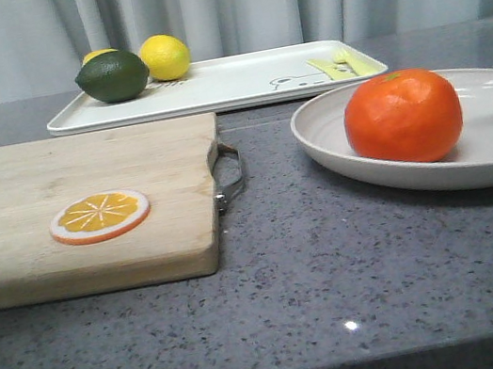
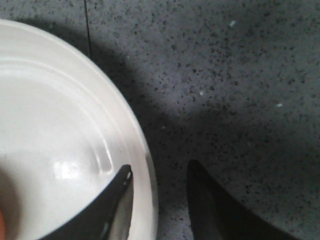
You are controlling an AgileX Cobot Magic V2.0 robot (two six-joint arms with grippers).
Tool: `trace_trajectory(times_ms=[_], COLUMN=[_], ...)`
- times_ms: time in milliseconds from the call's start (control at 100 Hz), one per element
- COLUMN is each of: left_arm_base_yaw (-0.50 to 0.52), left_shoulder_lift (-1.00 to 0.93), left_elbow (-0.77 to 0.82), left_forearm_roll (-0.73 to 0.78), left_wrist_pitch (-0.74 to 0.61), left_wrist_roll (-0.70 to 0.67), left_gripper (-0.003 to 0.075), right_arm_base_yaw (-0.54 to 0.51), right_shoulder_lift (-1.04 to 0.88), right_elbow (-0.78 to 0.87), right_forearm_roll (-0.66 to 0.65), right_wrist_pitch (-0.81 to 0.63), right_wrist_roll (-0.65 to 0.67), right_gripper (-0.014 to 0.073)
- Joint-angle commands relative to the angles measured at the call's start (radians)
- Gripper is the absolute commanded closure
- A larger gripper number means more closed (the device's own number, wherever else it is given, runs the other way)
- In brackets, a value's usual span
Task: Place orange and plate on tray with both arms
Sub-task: 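Lower the right gripper to the plate rim and grip it, then slide the plate with the right gripper onto the white tray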
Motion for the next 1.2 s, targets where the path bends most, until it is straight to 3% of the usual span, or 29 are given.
trace_trajectory(times_ms=[0, 410, 760, 1190], left_arm_base_yaw=[0.002, 0.002, 0.002, 0.002], left_shoulder_lift=[-0.006, -0.006, -0.006, -0.006], left_elbow=[-0.026, -0.026, -0.026, -0.026], left_forearm_roll=[-0.009, -0.009, -0.009, -0.009], left_wrist_pitch=[-0.065, -0.065, -0.065, -0.065], left_wrist_roll=[-0.010, -0.010, -0.010, -0.010], left_gripper=[0.0739, 0.0739, 0.0739, 0.0739], right_arm_base_yaw=[0.002, 0.002, 0.002, -0.002], right_shoulder_lift=[-0.021, 0.022, 0.022, 0.017], right_elbow=[-0.033, -0.033, -0.033, -0.057], right_forearm_roll=[0.018, 0.027, 0.028, 0.103], right_wrist_pitch=[-0.027, -0.020, -0.019, -0.030], right_wrist_roll=[-0.007, -0.008, -0.008, -0.054], right_gripper=[0.0305, 0.0311, 0.0615, 0.0654])
